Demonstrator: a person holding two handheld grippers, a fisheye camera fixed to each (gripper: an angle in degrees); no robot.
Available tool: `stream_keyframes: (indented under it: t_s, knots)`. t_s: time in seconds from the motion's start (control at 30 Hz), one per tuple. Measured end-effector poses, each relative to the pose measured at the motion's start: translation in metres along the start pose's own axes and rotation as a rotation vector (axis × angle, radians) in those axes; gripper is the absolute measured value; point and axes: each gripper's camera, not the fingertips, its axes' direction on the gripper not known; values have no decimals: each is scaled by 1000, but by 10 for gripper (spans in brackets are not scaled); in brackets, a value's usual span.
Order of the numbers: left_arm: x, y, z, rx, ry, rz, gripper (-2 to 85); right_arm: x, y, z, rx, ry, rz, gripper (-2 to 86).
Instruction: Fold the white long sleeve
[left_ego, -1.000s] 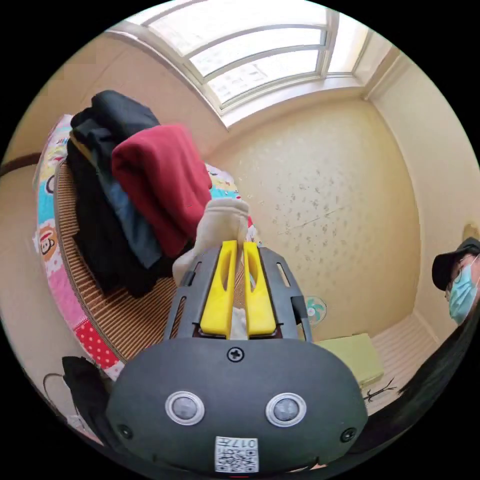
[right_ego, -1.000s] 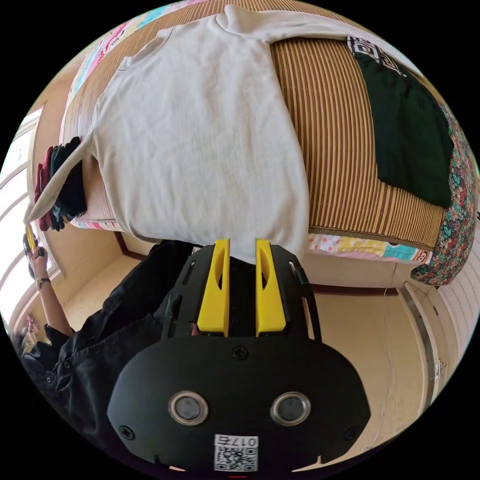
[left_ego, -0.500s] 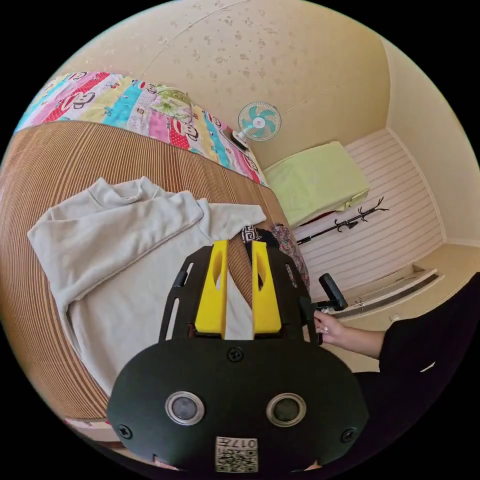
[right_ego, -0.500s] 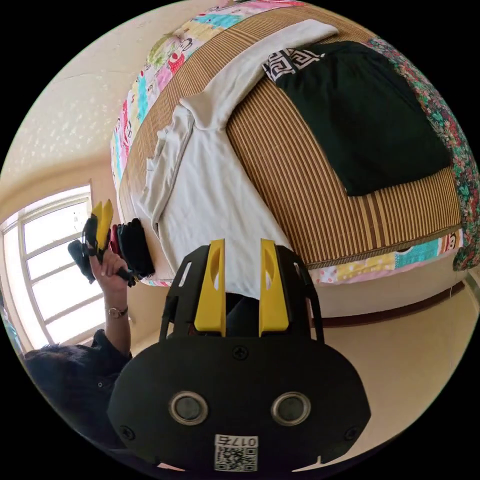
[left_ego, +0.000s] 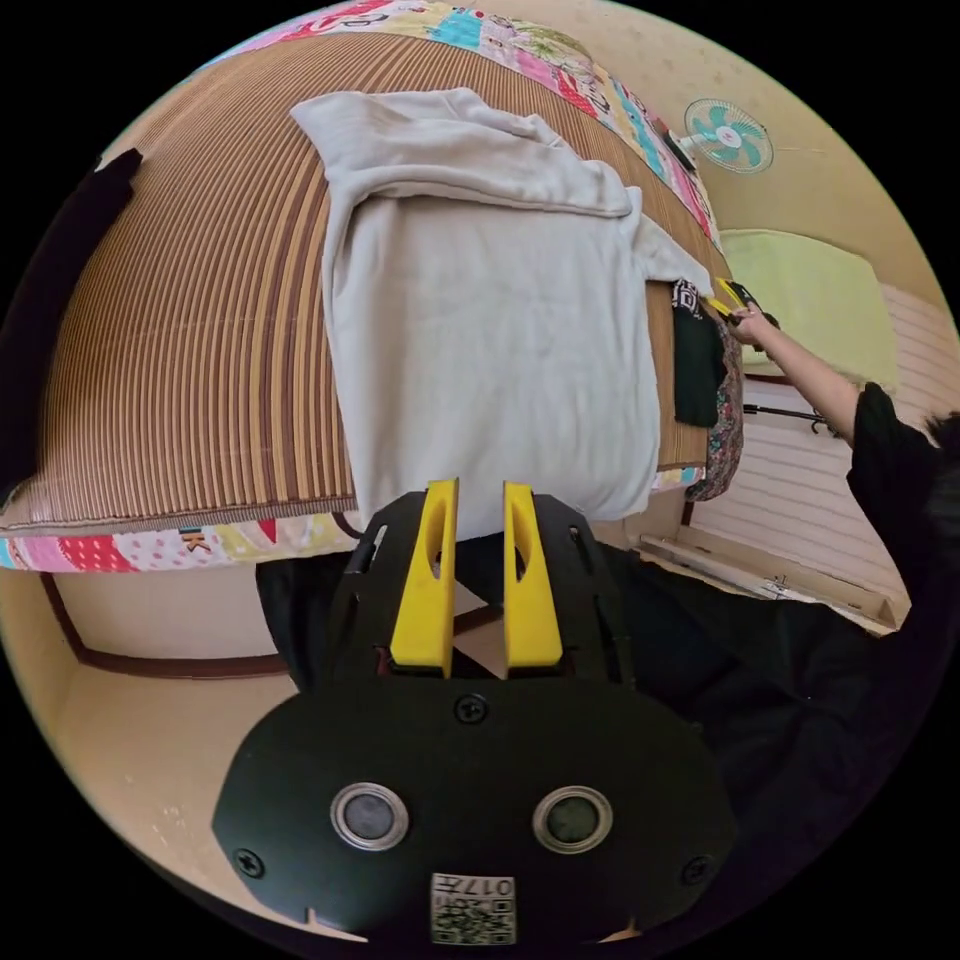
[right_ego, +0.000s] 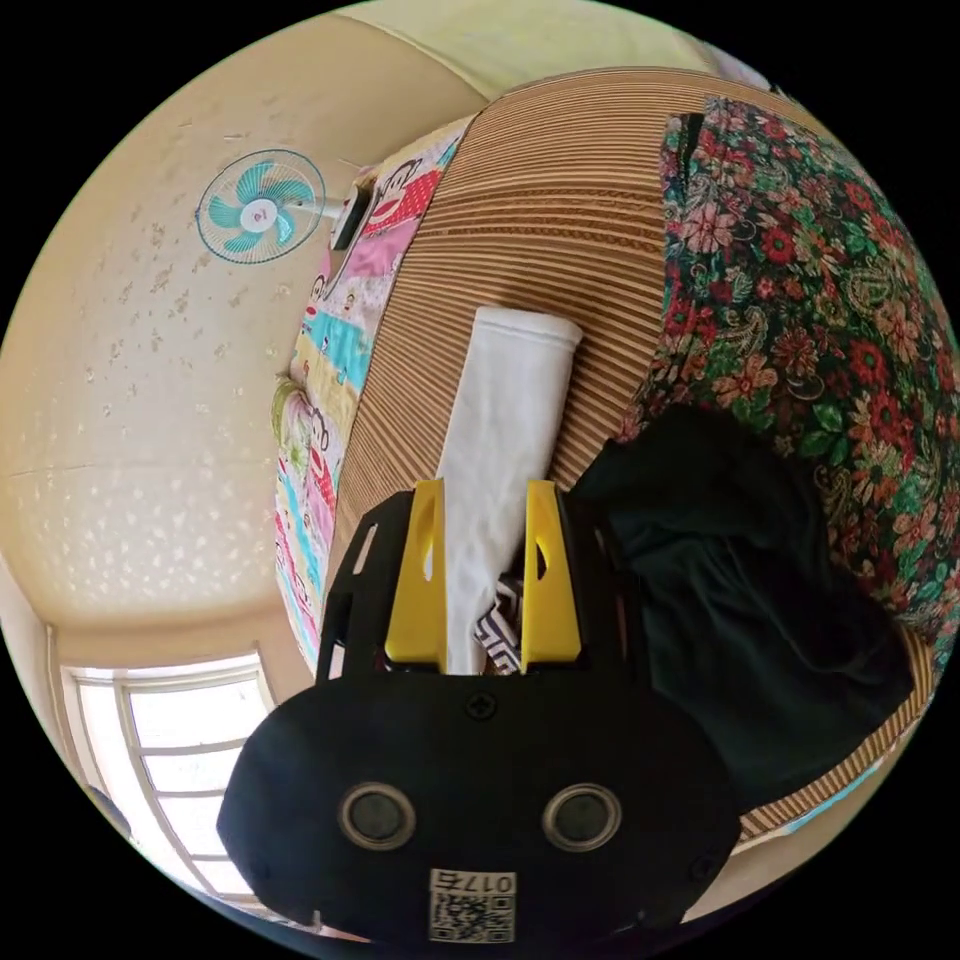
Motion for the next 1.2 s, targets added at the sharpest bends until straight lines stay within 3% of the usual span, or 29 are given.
stream_keyframes:
  t_s: [0.23,0.5,0.6,0.73,0.83,0.9,1.0,1.07,1.13,1.2]
  knots:
    - [-14,6,-14,46,22,-135,73,-5,-22,22,16,39,68,62]
    - [-14,2,-31,127,96,-175,71,3,-13,-5,52,255,60,112]
    - [-22,8,-31,135,116,-201,71,40,-1,12,-11,66,69,80]
    - [-35,21,-36,139,133,-249,71,64,40,10,92,-432,102,42]
    - [-41,30,-45,176,150,-265,70,26,90,27,-37,-911,-39,39]
    - [-43,29,-47,180,146,-278,70,-18,150,34,-152,-1033,-186,39]
    - [-41,17,-50,211,196,-259,70,-84,286,71,-455,-980,-464,43]
    - [-37,3,-51,222,182,-214,71,-93,408,130,-766,-755,-609,53]
    - [-34,-13,-53,236,158,-168,71,-68,476,168,-949,-547,-661,74]
    - [-33,-32,-57,269,109,-132,72,-31,508,164,-925,-399,-676,85]
